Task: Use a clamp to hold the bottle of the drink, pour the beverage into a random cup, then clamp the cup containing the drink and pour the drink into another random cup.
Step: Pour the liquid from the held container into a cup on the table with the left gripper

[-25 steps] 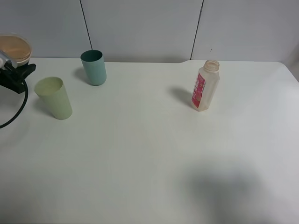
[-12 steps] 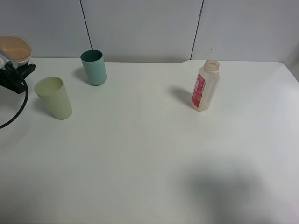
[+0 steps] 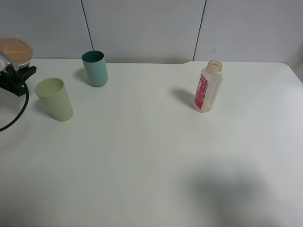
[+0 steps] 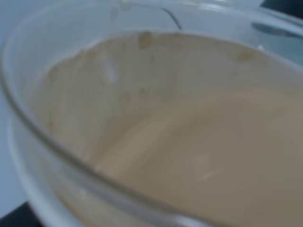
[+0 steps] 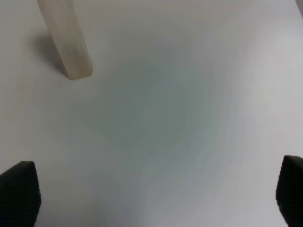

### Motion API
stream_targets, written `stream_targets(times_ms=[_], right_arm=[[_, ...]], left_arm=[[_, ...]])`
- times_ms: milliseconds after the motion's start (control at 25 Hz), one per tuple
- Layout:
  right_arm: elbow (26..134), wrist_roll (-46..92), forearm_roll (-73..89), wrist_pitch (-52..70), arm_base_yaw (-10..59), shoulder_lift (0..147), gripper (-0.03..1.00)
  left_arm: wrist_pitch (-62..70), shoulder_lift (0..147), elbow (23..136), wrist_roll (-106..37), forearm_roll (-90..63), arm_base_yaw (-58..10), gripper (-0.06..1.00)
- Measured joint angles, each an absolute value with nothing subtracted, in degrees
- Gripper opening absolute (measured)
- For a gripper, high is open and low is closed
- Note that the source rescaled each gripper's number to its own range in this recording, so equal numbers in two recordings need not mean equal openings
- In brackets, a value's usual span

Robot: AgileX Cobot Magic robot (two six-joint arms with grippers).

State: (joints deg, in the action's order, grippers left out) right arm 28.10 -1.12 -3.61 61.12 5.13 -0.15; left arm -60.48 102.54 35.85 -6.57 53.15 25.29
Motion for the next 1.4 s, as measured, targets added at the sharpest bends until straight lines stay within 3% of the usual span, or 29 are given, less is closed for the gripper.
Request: stream_targets(times_ms=[1080,1400], right_arm=[[28.1,-1.12,-3.61,61.12,5.13,-0.15,1.0],[28.1,-1.12,-3.61,61.12,5.13,-0.15,1.0]], left_arm=[[-60.1,103.73,34.83,-8.92,54.64,25.15,0.01],[-58.63,103.88,34.83,-14.54,53.74,22.16,0.01]])
